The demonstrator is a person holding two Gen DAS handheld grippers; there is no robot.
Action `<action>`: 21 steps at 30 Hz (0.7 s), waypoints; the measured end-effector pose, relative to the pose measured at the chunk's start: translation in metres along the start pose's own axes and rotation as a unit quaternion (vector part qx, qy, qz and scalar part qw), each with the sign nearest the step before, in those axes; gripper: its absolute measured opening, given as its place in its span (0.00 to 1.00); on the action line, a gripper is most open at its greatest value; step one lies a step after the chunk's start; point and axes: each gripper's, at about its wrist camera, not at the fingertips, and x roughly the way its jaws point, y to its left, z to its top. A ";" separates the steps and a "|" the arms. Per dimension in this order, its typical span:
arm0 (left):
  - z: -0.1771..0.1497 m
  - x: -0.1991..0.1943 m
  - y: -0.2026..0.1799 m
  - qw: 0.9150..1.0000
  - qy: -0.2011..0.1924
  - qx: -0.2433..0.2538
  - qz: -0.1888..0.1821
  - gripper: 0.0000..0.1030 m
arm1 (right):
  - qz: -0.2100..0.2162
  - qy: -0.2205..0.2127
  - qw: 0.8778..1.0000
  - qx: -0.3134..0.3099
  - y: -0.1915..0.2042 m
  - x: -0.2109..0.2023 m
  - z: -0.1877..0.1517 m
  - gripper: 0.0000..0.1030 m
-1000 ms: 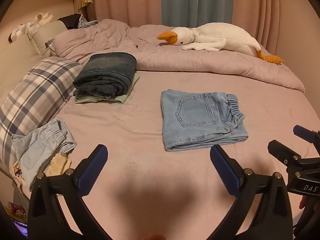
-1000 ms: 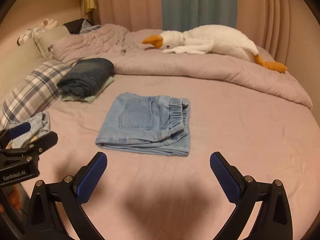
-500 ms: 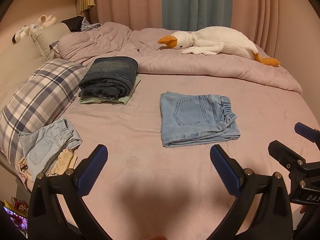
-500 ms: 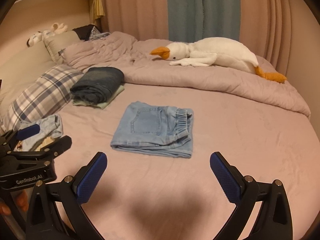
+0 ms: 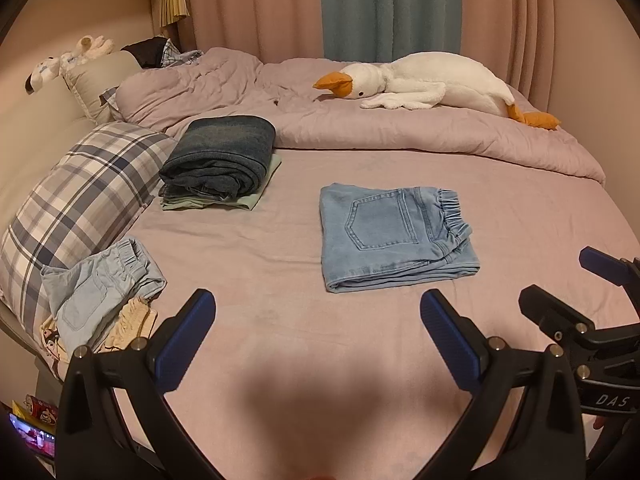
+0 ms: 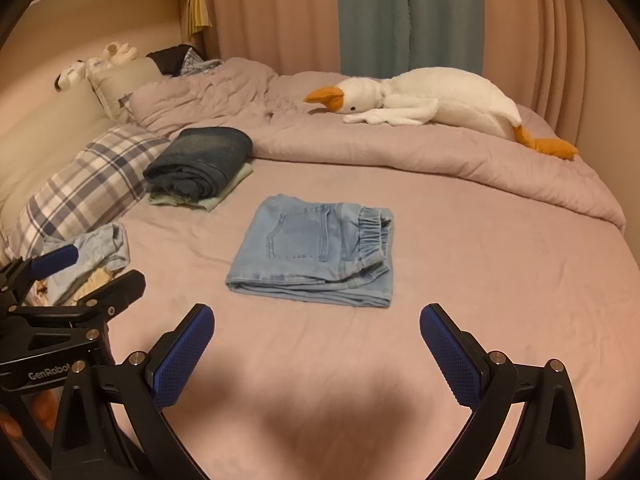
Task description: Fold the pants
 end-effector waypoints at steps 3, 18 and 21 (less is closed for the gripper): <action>0.001 0.001 0.000 1.000 0.002 0.001 -0.001 0.99 | 0.001 0.002 1.000 0.001 0.000 0.002 0.000 0.99; 0.003 0.007 -0.001 1.000 0.008 0.004 -0.005 0.99 | -0.001 0.007 1.000 -0.002 0.003 0.006 -0.001 0.99; 0.003 0.009 0.000 1.000 0.008 0.005 -0.003 0.99 | -0.001 0.008 1.000 -0.002 0.003 0.006 -0.001 0.99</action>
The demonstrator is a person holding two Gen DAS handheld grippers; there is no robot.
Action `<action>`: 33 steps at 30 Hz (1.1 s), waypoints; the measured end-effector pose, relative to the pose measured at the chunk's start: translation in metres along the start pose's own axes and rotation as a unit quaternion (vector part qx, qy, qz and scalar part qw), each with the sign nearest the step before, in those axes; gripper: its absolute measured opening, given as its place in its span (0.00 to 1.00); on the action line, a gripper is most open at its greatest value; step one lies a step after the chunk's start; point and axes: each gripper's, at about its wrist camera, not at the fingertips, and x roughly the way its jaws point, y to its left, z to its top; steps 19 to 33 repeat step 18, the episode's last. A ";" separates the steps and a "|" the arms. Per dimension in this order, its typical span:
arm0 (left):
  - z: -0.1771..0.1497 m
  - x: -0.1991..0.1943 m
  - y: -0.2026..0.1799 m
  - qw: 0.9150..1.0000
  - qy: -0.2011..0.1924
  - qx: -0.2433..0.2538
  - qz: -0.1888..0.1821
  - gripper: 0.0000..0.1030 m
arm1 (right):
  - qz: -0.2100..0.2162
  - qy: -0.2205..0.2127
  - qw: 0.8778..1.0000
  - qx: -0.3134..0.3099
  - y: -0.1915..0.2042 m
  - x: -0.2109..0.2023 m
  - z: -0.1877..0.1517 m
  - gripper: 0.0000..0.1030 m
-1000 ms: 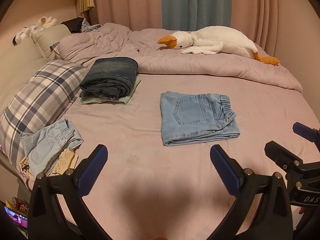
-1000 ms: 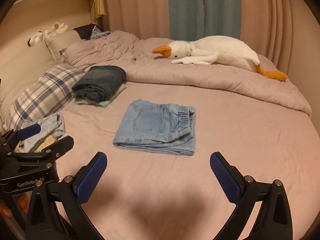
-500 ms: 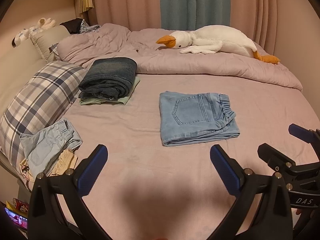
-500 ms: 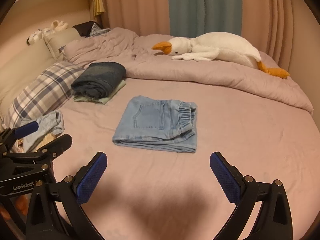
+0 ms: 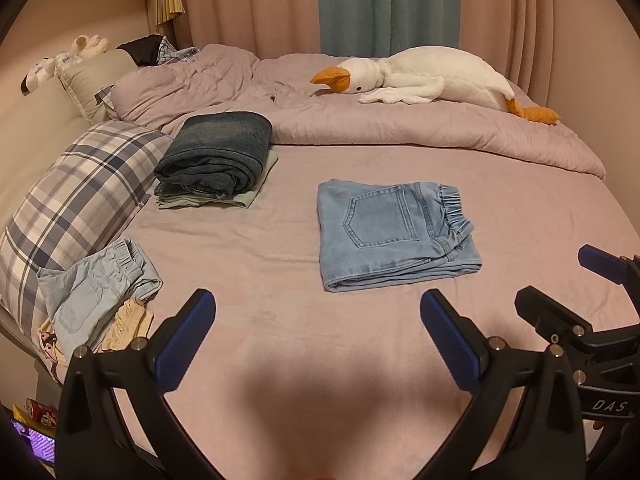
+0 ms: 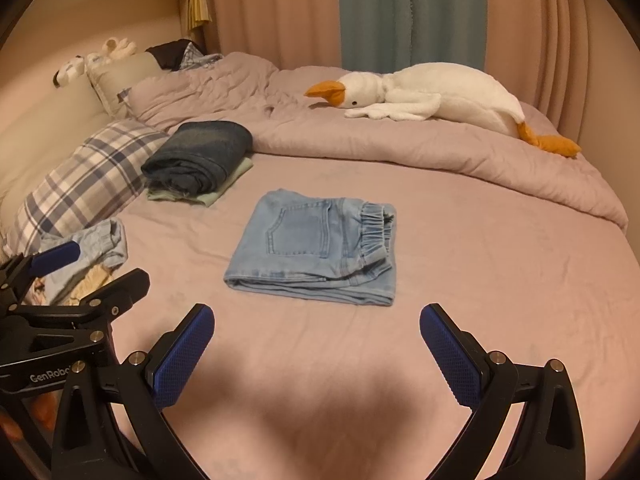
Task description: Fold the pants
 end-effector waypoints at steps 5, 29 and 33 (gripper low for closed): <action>0.001 0.003 0.001 1.000 0.001 0.000 -0.001 0.99 | -0.001 0.001 1.000 0.000 0.000 0.000 0.001 0.99; 0.002 0.007 0.002 1.000 0.004 -0.003 -0.001 0.99 | 0.002 0.003 1.000 -0.003 -0.001 0.004 0.003 0.99; 0.002 0.007 0.002 1.000 0.004 -0.003 -0.001 0.99 | 0.002 0.003 1.000 -0.003 -0.001 0.004 0.003 0.99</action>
